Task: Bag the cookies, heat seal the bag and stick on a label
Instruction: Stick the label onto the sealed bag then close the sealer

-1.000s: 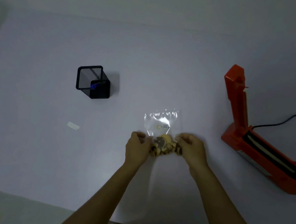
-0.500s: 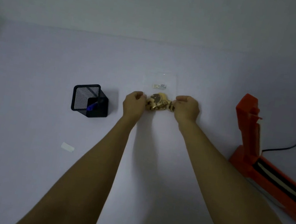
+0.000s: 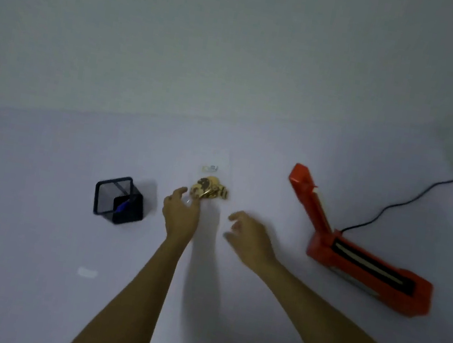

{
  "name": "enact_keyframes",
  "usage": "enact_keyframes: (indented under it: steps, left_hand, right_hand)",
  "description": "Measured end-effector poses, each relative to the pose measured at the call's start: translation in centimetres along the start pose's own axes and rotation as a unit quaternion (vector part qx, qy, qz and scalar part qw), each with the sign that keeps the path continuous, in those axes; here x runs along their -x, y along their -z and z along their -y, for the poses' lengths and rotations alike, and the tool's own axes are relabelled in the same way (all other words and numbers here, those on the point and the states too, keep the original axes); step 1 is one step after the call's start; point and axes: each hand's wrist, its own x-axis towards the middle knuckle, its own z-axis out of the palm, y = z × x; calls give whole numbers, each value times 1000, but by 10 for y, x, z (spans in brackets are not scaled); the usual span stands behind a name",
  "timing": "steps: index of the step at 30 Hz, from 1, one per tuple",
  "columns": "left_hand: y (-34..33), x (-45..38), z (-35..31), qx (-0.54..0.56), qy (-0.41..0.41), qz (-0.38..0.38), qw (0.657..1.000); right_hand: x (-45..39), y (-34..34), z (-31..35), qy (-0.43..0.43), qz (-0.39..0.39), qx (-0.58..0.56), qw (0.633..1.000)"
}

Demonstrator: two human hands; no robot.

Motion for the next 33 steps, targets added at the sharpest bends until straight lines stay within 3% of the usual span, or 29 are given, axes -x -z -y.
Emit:
enact_keyframes:
  steps: [4,8,13,17,20,25,28,31,33]
  left_hand:
    - [-3,41,-5,-11,-44,54,997]
    - [-12,80,-38,-16,-132,131,982]
    - [-35,105,-79,-51,-195,209,957]
    - [-62,116,-93,-75,-198,239,948]
    - [-82,125,-94,-91,-179,259,945]
    - [-114,146,-96,-47,-151,259,953]
    - [-126,159,-95,-47,-199,238,949]
    - [-143,172,-93,-129,-325,266,899]
    - [-160,180,-88,-216,-361,298,857]
  right_hand:
    - [94,12,-35,10,40,83,996]
    - [151,73,-77,-2,-102,129,986]
    - [173,160,-129,-17,-270,201,941]
    - [170,205,-172,-125,-212,213,946]
    - [162,219,-202,-152,-157,196,956]
    - [154,228,-229,-104,-129,99,981]
    - [149,236,-238,-62,-136,37,988]
    - [141,244,-244,-40,-126,0,991]
    - [135,250,-245,-35,-113,-25,993]
